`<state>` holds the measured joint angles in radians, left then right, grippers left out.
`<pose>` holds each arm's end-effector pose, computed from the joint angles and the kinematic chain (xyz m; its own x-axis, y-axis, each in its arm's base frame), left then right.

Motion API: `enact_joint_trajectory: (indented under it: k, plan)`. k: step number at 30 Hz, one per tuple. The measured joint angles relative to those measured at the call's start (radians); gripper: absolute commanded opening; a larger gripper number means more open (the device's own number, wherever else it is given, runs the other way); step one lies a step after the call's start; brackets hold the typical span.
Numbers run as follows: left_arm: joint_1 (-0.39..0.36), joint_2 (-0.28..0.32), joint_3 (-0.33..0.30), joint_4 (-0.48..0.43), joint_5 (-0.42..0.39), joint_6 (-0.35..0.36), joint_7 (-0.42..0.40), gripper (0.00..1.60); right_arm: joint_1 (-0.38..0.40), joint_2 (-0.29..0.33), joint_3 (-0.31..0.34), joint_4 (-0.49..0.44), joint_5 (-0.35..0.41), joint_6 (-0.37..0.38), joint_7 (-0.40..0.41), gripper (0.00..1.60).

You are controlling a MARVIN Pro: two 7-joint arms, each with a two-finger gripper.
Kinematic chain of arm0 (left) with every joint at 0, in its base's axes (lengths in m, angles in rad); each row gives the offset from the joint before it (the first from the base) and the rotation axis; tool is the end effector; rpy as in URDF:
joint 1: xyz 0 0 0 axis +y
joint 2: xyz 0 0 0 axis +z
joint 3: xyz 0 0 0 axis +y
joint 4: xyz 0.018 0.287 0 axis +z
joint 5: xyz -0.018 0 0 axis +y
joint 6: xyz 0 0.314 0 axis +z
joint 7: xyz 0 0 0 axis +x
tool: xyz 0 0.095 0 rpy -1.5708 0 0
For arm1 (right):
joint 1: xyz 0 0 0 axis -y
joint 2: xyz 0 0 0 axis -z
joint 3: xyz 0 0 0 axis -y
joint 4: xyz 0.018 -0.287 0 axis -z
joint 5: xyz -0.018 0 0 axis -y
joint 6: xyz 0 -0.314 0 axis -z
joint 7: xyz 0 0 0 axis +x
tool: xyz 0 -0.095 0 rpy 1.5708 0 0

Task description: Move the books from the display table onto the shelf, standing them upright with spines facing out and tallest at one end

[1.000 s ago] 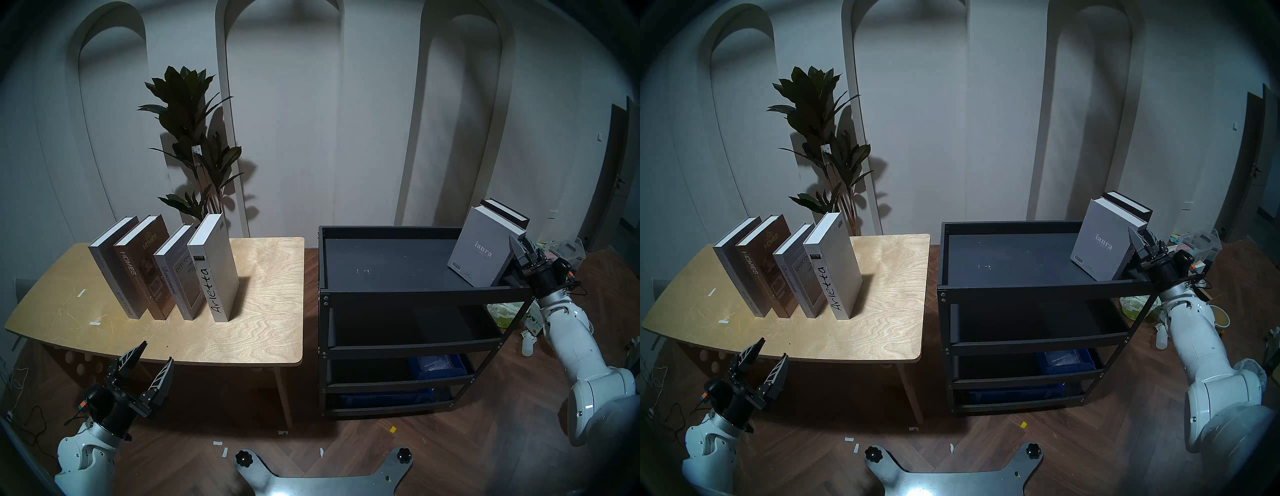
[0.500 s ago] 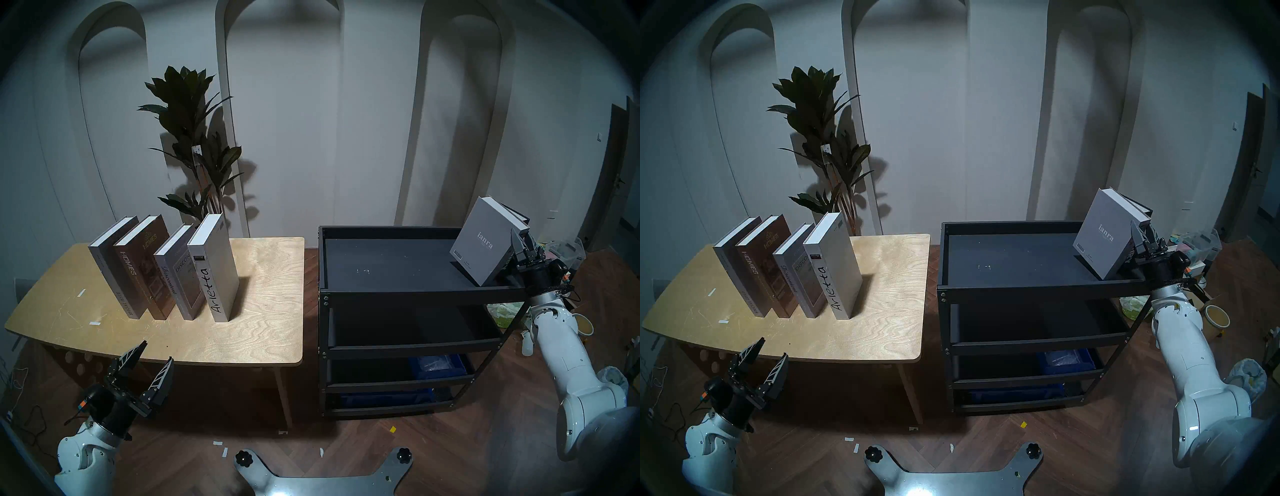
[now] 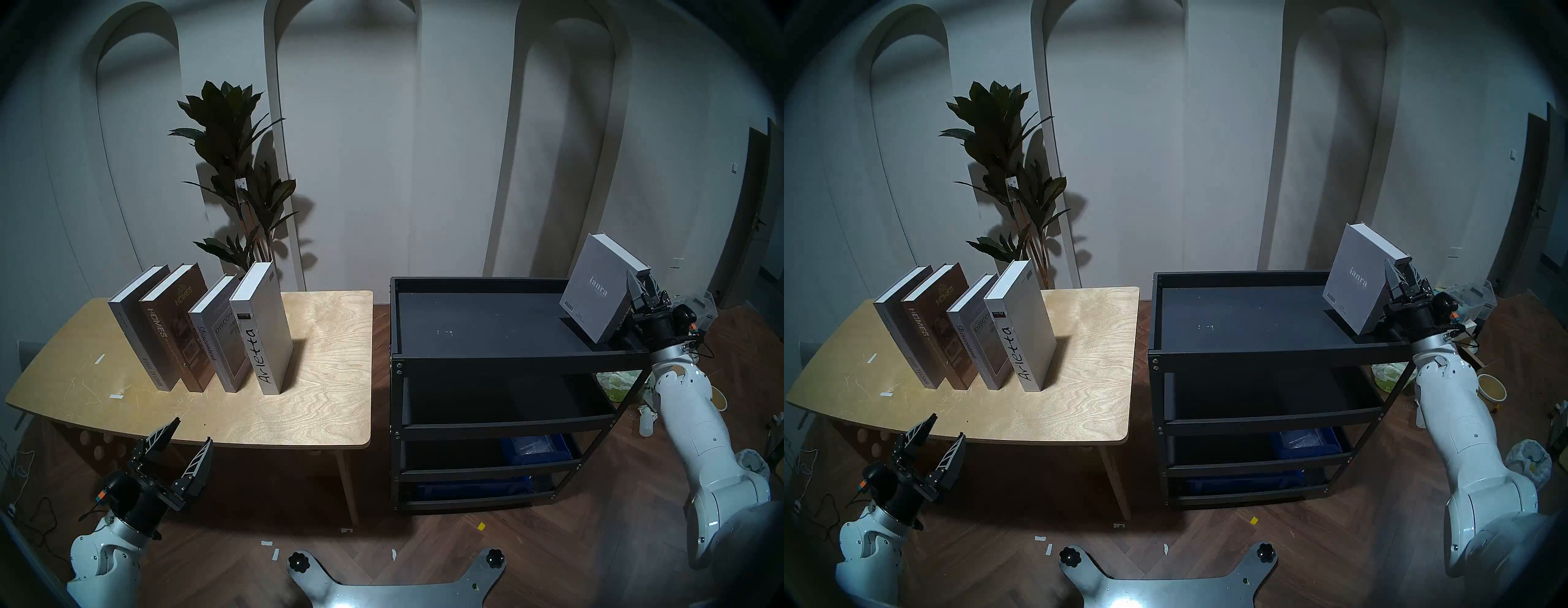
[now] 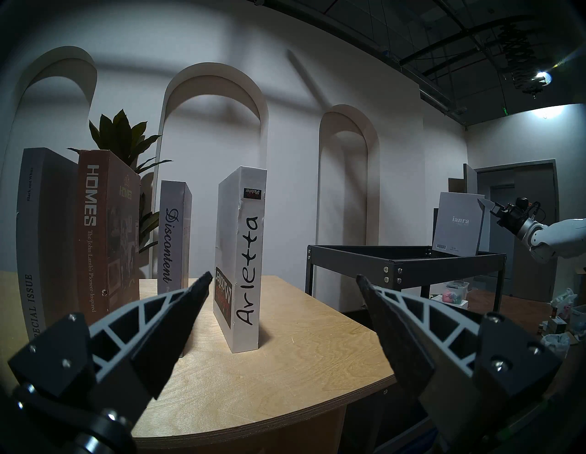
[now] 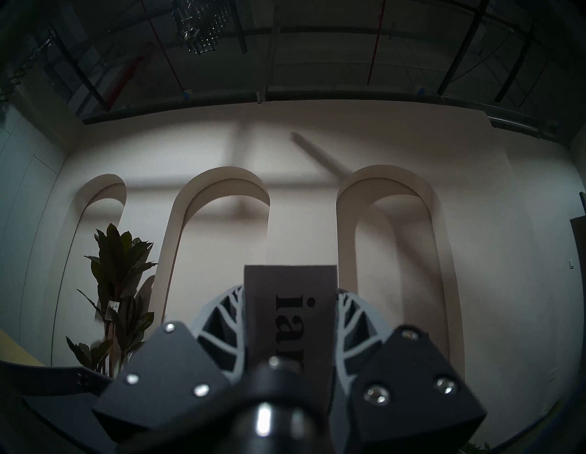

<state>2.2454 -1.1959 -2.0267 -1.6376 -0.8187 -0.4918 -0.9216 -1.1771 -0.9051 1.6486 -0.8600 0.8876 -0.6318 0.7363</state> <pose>0.1873 0.2040 -0.3318 -0.1683 0.1198 0.9784 -0.3967 -0.9169 0.0441 0.4526 -0.3139 -0.2130 -0.5294 -0.0073 0.8483 0.1217 -0.9903 0.0675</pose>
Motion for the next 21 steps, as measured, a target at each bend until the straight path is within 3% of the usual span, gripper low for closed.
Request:
enact_joint_trajectory:
  k: [11, 21]
  plan:
    - [0.000, 0.000, 0.000, 0.000, 0.000, 0.000, 0.000, 1.60, -0.040, 0.032, -0.036, -0.104, -0.105, 0.161, -0.185, 0.00]
    - [0.000, 0.000, 0.000, -0.001, 0.000, 0.000, 0.000, 1.60, -0.130, 0.047, -0.011, -0.244, -0.162, 0.318, -0.374, 0.00]
